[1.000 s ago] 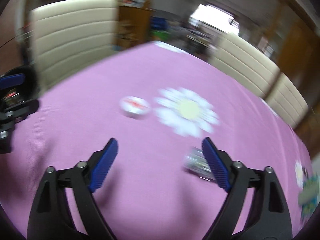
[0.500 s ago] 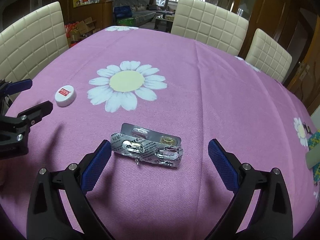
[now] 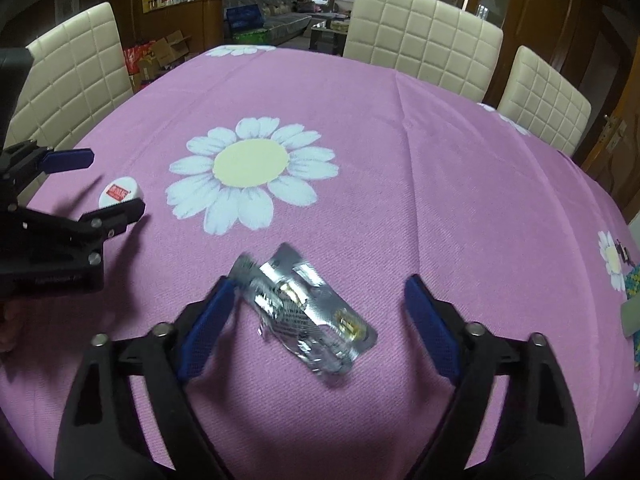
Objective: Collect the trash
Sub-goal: 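Grasp the white bottle cap with the left tool while the right tool grasps the silver blister pack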
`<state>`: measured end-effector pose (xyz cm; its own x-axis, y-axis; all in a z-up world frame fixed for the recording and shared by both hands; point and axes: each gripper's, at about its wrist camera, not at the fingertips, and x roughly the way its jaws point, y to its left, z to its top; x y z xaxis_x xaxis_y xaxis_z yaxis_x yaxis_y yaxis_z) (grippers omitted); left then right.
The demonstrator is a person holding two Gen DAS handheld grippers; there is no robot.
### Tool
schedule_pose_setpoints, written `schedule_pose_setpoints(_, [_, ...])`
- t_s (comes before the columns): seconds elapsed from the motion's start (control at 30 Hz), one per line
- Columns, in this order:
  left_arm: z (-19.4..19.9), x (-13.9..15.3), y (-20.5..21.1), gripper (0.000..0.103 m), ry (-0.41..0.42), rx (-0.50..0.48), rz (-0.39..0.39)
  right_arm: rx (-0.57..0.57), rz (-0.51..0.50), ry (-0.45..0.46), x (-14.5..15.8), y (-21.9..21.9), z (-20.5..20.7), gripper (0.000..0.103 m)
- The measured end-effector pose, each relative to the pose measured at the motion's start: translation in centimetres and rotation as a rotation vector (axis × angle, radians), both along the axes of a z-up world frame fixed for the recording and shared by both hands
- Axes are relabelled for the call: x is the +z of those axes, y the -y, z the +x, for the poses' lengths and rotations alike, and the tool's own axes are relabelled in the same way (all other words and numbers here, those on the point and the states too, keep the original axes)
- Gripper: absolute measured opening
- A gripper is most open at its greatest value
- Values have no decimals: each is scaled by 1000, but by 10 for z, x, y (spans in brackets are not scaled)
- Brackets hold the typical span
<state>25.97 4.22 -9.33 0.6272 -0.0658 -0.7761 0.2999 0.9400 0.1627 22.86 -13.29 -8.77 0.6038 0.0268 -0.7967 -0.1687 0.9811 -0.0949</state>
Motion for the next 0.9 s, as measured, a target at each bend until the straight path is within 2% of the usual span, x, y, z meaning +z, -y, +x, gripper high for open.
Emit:
schedule_pose_setpoints(0.07, [0,0,-3,86,-2,0,-21,16,36,-14,-1,2,0,55])
schedule_pose_setpoints(0.1, [-1,-1,-4,86,-2,0,-23,25,43,-18,-1,1,-1,44])
schedule_pose_setpoints(0.2, [-5,0,-3,82,11,-1,-18,35,41,-12,2,-1,-4,37])
schedule_pose_setpoints(0.23, [-6,0,-2,72,15,-10,-19,41,44,-13,2,-2,-6,37])
schedule_pose_setpoints(0.27, [-9,2,-1,67,15,-26,-24,45,42,-9,2,-3,-7,37])
schedule_pose_setpoints(0.33, [-13,4,3,45,9,-42,-24,53,34,1,4,-6,-9,37])
schedule_pose_setpoints(0.37, [-14,4,3,39,6,-51,-23,55,31,4,5,-7,-10,37])
schedule_pose_setpoints(0.53, [-20,5,2,39,19,-56,-10,57,34,3,5,-7,-10,37])
schedule_pose_setpoints(0.63, [-24,10,-4,39,30,-47,-30,62,31,9,7,-8,-13,37])
schedule_pose_setpoints(0.9, [-66,27,-12,39,109,-70,10,119,32,27,17,-23,-25,37])
